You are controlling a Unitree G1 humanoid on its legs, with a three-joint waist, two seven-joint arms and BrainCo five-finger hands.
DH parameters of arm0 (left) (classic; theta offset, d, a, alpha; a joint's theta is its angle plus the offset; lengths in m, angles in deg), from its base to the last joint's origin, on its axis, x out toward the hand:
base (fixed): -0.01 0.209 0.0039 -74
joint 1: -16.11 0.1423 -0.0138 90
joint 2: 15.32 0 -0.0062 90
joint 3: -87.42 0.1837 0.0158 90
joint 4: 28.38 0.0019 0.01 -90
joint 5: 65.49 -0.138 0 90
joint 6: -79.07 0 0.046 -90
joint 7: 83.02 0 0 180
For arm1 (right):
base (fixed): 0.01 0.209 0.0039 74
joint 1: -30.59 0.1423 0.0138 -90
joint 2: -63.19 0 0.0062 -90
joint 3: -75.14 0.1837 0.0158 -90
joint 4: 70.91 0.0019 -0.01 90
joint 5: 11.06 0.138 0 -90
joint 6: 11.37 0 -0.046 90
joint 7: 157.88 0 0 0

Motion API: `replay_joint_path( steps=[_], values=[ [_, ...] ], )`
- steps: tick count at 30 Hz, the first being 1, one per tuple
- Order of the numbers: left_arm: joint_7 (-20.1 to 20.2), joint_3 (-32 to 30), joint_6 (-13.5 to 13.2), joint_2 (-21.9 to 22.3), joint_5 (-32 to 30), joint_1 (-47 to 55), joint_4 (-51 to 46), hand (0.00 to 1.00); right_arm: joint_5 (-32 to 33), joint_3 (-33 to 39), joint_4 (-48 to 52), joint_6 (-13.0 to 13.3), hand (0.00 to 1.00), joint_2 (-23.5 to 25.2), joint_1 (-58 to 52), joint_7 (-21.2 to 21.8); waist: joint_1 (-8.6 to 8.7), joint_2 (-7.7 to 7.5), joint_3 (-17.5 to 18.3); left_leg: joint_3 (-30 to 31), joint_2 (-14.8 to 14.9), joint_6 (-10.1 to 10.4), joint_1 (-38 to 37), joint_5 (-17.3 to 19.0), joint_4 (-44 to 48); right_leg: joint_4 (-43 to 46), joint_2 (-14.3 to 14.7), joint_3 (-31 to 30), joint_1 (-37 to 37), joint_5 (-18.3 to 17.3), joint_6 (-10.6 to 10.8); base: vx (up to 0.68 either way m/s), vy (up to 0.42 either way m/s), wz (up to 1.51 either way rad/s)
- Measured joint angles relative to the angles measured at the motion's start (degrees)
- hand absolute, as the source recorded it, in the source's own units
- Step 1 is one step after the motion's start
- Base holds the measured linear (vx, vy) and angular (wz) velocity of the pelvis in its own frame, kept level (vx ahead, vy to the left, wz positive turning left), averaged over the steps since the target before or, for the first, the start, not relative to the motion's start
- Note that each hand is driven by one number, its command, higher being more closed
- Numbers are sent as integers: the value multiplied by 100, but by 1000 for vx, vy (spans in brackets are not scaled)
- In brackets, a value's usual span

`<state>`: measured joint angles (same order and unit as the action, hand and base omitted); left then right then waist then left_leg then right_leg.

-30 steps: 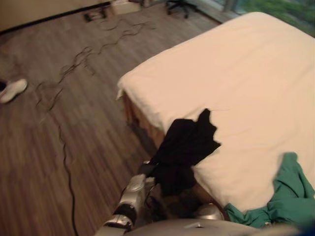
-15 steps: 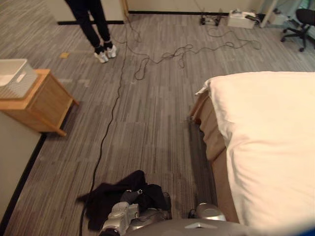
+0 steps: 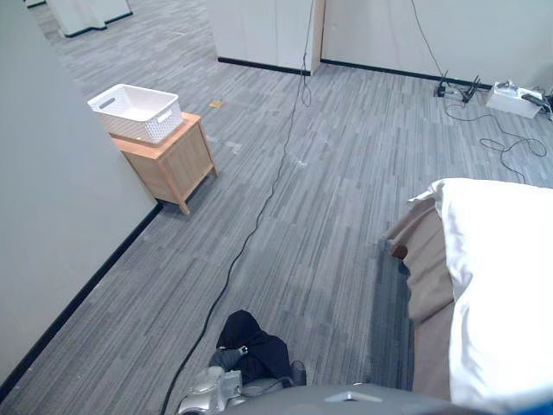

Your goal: Tidy the bed and pick cloth on bed and put in laundry

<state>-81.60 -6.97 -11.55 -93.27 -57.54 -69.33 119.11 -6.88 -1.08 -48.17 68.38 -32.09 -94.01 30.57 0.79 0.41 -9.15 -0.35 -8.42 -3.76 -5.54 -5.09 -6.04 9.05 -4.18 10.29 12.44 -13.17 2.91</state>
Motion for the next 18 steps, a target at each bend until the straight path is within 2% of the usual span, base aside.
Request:
replay_joint_path(
  steps=[4,5,6,7,8,9,10,12,14,15,17,18],
  values=[
    [-1,-28,-4,-17,18,26,-20,100,17,89,74,2,100,0,1,-4,29,18,14,-241,50,-6,36,119,1,-68,12,-72,-45,15,-11,7,-18,-10],
    [0,-41,-27,6,71,50,-27,100,141,170,153,14,100,1,3,-27,53,36,38,-397,79,51,98,226,1,-145,10,-64,-96,97,2,23,-64,-29],
    [1,-80,-71,15,161,104,-29,100,325,224,268,33,100,15,3,-91,140,27,61,-610,101,208,166,434,5,-284,-34,53,-110,283,17,14,-20,-21],
    [3,-124,-96,2,223,132,-27,100,410,288,311,50,100,60,4,-141,187,-49,104,-771,99,282,192,583,49,-395,-155,118,-120,392,-18,6,33,-8],
    [13,-268,-137,-65,307,160,-27,100,663,396,336,119,100,168,-11,-256,216,-132,177,-1074,180,-57,330,564,356,-392,-254,247,-188,426,-6,39,29,-2],
    [12,-281,-148,-62,335,162,-34,100,723,412,341,136,100,177,-17,-279,213,-103,175,-1096,225,-84,368,547,400,-369,-243,276,-199,425,8,35,28,12],
    [8,-513,-303,76,649,261,-66,100,1321,754,320,187,100,364,-97,-539,243,48,180,-1204,363,-155,339,282,289,-284,-211,526,-201,332,85,66,1,23],
    [10,-514,-476,80,928,391,-233,100,1811,1016,320,231,100,578,-154,-757,257,5,263,-1173,328,-66,254,207,31,-327,-232,650,-199,337,98,62,2,18],
    [45,-513,-633,113,1326,575,-286,100,2503,1561,321,592,100,979,-155,-1092,264,-4,269,-1152,322,-78,240,139,17,-310,-273,837,-207,342,112,72,-51,2],
    [63,-513,-658,114,1426,587,-298,100,2625,1669,319,704,100,1051,-154,-1158,266,-4,269,-1147,318,-103,242,98,16,-293,-272,840,-211,337,118,57,-61,9],
    [82,-481,-755,122,1751,637,-461,100,2889,1956,305,1100,100,1388,-149,-1435,266,-2,268,-983,295,-146,231,12,11,-219,-284,966,-183,276,145,28,-62,28],
    [90,-480,-757,124,1800,629,-478,100,2889,1968,279,1184,100,1440,-150,-1492,264,-1,267,-923,287,-135,234,-5,10,-210,-285,986,-171,267,145,5,-77,46]
  ],
)
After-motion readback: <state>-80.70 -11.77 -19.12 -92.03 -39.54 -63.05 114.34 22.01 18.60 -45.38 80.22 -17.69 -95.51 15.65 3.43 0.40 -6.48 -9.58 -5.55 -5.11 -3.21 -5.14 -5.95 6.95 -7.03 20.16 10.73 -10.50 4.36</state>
